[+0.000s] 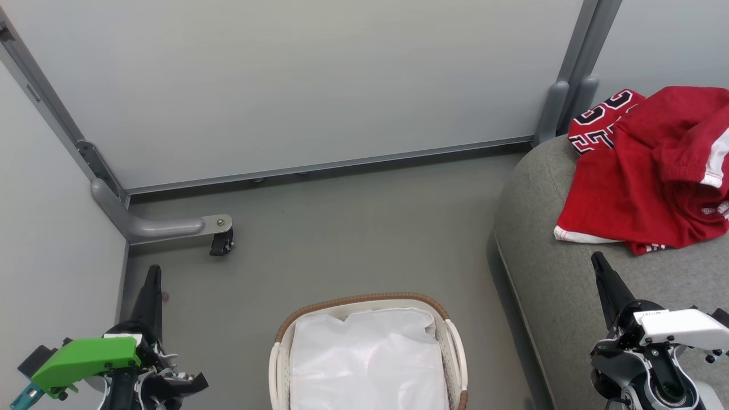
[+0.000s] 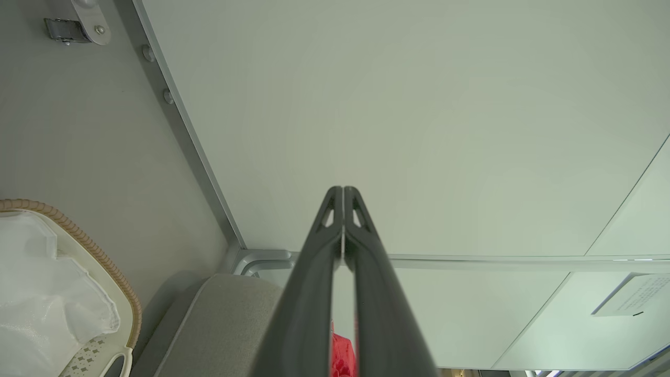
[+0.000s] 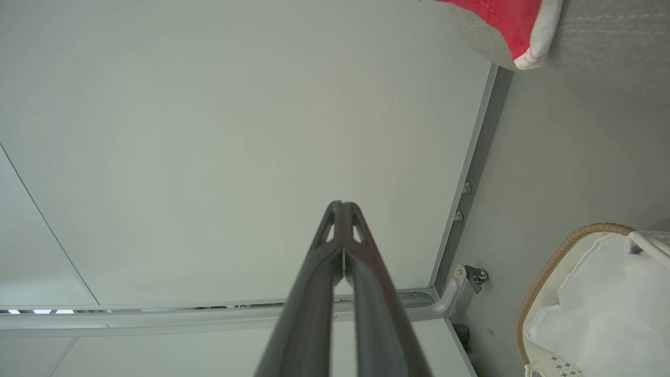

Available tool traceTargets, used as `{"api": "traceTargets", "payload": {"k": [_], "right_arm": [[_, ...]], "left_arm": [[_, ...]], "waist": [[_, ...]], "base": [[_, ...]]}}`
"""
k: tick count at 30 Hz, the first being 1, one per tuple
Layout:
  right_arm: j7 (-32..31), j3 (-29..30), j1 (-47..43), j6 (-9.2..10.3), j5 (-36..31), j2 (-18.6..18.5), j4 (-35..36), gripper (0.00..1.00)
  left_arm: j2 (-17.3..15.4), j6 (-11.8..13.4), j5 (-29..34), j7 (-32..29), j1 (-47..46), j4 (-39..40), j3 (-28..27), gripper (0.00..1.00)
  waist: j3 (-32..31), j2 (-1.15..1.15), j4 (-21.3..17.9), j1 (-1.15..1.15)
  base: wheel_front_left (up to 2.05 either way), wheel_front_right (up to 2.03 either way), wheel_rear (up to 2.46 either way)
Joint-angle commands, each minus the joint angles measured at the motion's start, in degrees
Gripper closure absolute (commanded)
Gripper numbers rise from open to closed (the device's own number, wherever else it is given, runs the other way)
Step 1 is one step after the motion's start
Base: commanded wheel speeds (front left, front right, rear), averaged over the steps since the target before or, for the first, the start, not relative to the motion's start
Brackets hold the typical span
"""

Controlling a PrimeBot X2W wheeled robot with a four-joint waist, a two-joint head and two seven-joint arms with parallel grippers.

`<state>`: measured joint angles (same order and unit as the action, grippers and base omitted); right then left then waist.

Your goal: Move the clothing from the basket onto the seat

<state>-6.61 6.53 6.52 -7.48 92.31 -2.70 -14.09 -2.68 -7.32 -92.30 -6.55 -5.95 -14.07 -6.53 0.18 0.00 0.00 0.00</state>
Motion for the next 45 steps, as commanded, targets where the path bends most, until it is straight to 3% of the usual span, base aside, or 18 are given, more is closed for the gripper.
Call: {"api": "traceTargets", "payload": {"k": [1,45], "right_arm": [[-0.1,0.1,-0.6,-0.02,0.2,-0.3,0.2,1.0],[-0.1,0.1,-0.6,-0.02,0.2,-0.3,0.2,1.0]], "left_arm": [[-0.4,-0.3,-0.2,-0.2,-0.6,0.1,-0.1,1.0],[-0.4,-0.3,-0.2,-0.2,-0.6,0.1,-0.1,1.0]], "waist": [[0.0,0.0,0.0,0.0],[0.0,0.0,0.0,0.0]], "base": [[0.0,0.0,0.0],[0.0,0.0,0.0]]}}
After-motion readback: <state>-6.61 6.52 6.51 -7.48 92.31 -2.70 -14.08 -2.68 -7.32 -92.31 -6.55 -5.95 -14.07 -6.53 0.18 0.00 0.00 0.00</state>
